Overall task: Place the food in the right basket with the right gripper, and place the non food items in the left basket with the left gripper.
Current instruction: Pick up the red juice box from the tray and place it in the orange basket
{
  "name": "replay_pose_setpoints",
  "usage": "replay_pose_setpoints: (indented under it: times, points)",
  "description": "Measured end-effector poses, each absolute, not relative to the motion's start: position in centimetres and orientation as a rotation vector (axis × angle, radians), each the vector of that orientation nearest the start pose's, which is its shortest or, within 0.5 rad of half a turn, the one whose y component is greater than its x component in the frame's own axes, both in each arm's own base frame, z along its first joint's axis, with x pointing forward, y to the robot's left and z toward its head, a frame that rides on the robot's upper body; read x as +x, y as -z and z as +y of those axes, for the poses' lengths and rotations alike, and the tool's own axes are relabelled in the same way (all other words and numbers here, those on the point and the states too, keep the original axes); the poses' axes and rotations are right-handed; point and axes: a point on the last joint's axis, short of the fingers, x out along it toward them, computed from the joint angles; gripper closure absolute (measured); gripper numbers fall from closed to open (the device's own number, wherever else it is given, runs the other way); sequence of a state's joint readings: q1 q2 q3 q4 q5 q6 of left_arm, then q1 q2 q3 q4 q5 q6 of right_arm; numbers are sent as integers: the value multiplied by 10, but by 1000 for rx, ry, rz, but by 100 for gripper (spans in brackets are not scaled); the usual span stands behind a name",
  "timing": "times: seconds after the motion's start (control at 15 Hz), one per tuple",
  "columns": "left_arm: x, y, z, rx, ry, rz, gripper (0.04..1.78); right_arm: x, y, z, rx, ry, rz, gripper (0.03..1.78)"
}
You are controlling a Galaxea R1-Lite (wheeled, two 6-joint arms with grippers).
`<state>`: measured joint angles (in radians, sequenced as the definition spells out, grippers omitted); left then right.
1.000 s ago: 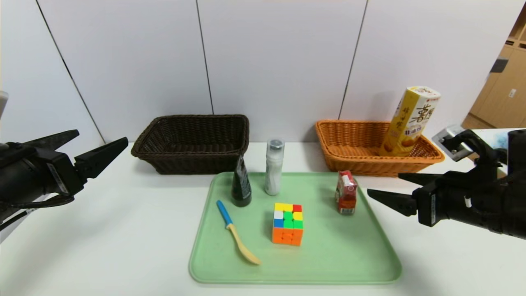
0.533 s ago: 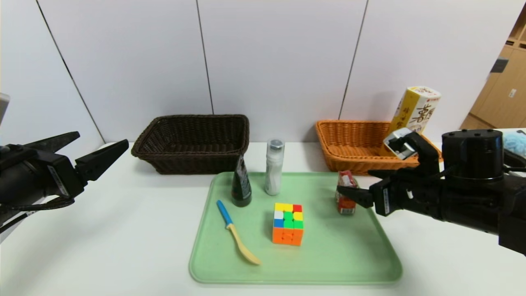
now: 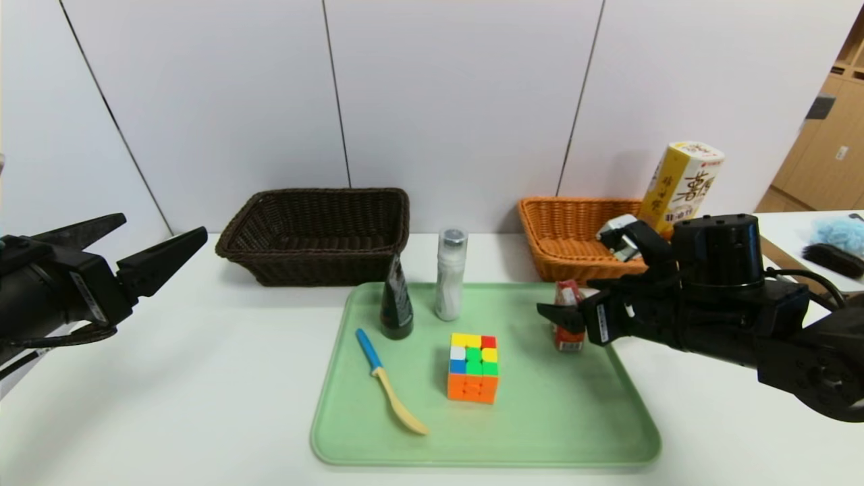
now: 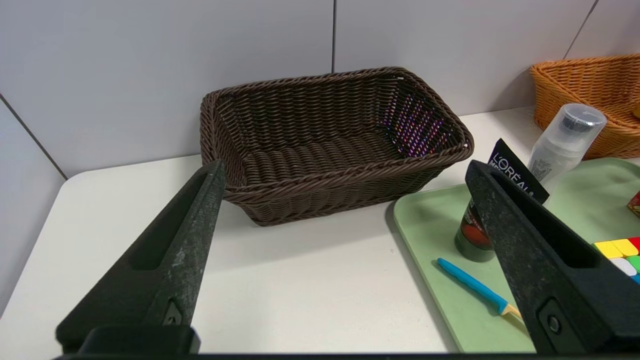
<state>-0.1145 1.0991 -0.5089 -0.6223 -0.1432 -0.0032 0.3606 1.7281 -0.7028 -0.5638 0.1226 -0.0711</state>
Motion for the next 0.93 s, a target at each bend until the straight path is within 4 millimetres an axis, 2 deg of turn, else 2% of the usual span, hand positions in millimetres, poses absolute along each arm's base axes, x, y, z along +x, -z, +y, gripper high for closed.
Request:
replay_pose_setpoints:
  times: [0.13,0.33,0.6,0.67,0.73,0.93]
  points:
    - [151,-236,-21,-4,258,-33,13,273,-139,106,-125,-492,450,12]
    - [151,-236,-21,-5,257,-34,13,273,-143,106,-120,-493,439,61]
    - [151,-237,-21,-6,258,-35,13,272,-144,106,-120,-492,435,105]
    - [151,-237,-21,-5,257,-35,13,271,-144,106,-120,-493,437,146]
    - [151,-237,-21,-5,258,-35,13,269,-145,106,-121,-495,437,157]
    - [151,-237,-21,-5,258,-36,13,263,-149,106,-120,-502,428,157]
